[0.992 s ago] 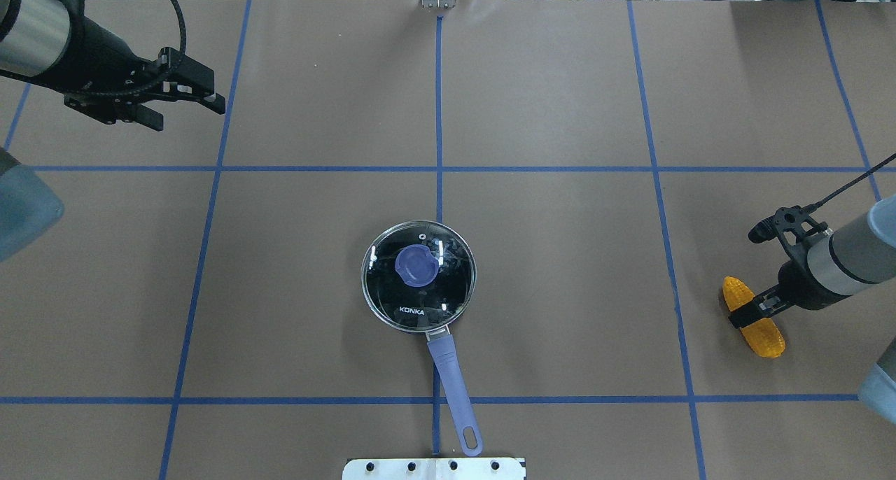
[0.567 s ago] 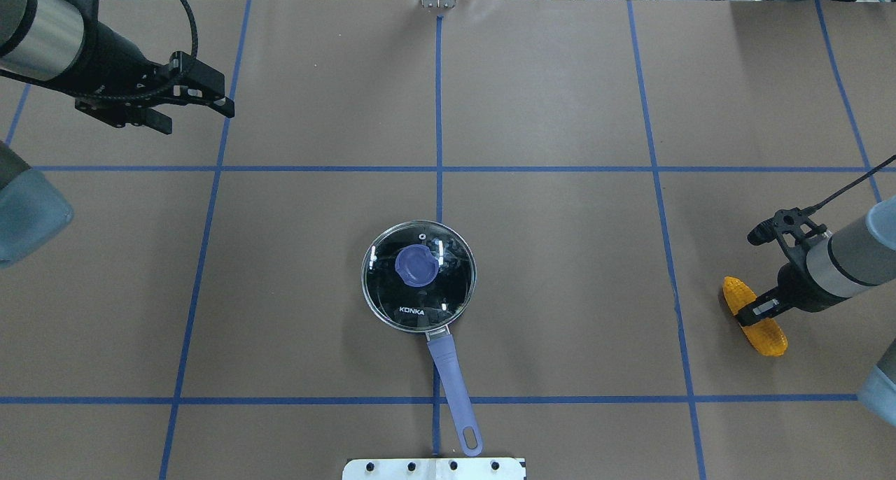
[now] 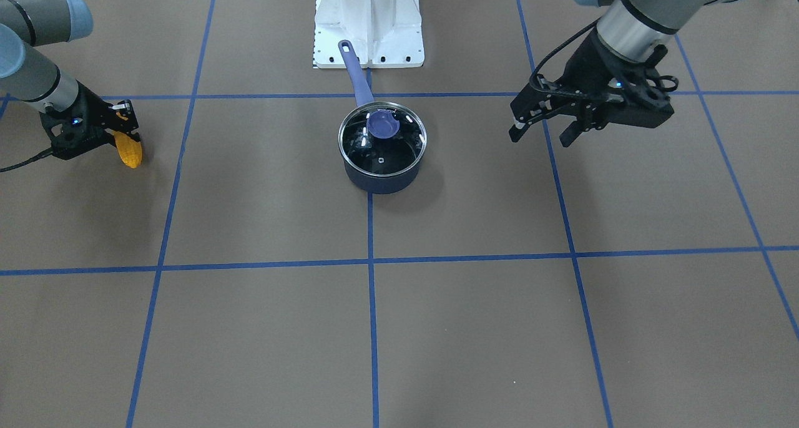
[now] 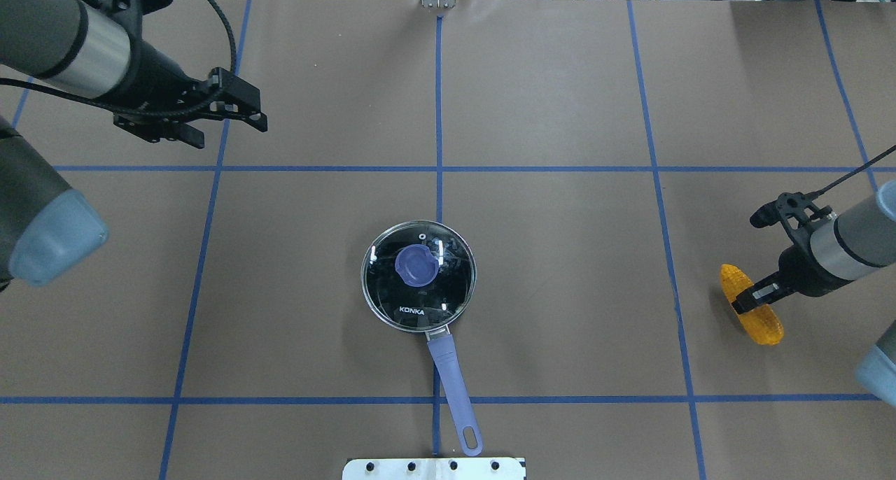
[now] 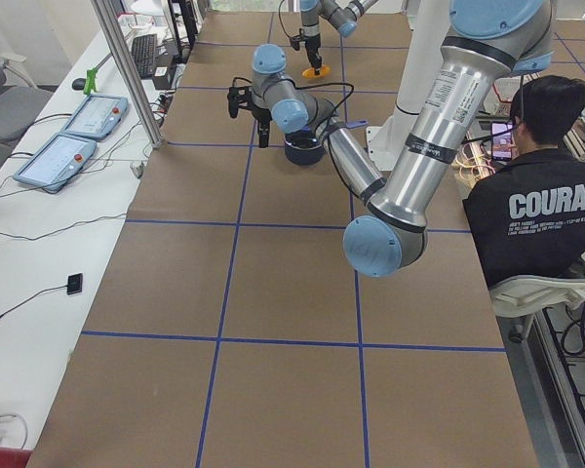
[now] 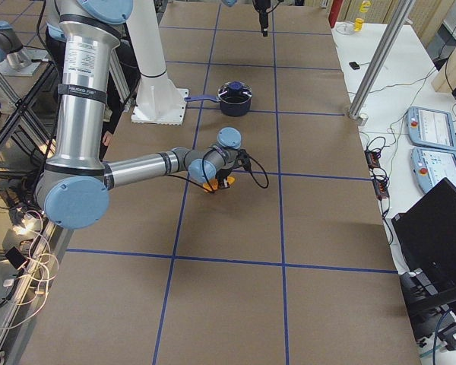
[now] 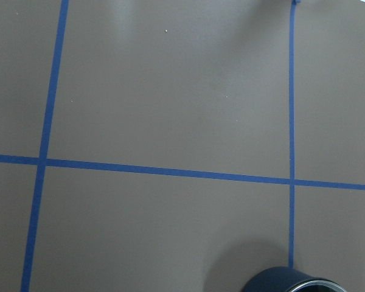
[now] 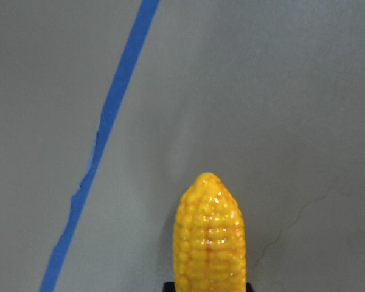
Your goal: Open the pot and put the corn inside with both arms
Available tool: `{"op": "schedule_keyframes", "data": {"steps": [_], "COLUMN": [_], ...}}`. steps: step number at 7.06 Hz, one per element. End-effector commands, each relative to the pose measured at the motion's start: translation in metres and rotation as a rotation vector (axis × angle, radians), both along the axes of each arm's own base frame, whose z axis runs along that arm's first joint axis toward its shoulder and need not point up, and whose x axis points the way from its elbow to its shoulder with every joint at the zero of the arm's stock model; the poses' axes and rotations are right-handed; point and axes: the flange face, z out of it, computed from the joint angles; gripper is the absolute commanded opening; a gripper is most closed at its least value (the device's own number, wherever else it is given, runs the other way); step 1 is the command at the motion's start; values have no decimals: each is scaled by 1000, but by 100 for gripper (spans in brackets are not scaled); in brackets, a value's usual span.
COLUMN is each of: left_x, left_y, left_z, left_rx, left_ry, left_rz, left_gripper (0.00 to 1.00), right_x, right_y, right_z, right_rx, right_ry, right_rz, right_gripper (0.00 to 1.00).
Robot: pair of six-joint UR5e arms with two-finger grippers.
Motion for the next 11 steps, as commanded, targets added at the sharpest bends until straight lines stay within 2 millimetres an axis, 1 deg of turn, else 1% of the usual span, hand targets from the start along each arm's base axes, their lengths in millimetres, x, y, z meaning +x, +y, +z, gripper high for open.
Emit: {"op": "schedule_keyframes", "data": {"steps": [1, 2, 3, 4, 5, 6, 7, 8, 9, 10, 11], "left_x": [60, 67, 90, 117, 133, 154, 175, 188, 200, 215, 223], "left_y": [23, 29, 42, 53, 55, 57, 60, 66, 72, 78, 79], "left_z": [-41, -45, -47, -56, -63, -71, -77, -76, -73, -77, -80], "left_rx": [-8, -4, 10, 24, 18, 3, 10, 18, 13, 13, 4], "left_ry": [-68, -70, -82, -90, -89, -90, -104, -116, -127, -132, -133], "left_rz": [8, 17, 30, 37, 51, 57, 60, 64, 68, 74, 77], "left_gripper": [99, 99, 99, 99, 99, 99, 99, 99, 99, 99, 99], "right_x": [11, 11, 7, 9, 10, 18, 34, 45, 52, 53, 53], "right_y": [-59, -83, -103, -119, -129, -136, -148, -168, -183, -192, -195], "right_z": [-41, -62, -86, -107, -122, -120, -107, -96, -96, -101, -105], "right_rx": [-3, -16, -5, -4, -6, -6, 30, 44, 35, 39, 43], "right_ry": [-20, -2, 8, 12, 16, 23, 35, 42, 41, 39, 37], "right_rz": [45, 65, 67, 80, 92, 102, 88, 85, 102, 112, 114], "right_gripper": [0, 0, 0, 0, 0, 0, 0, 0, 0, 0, 0]}}
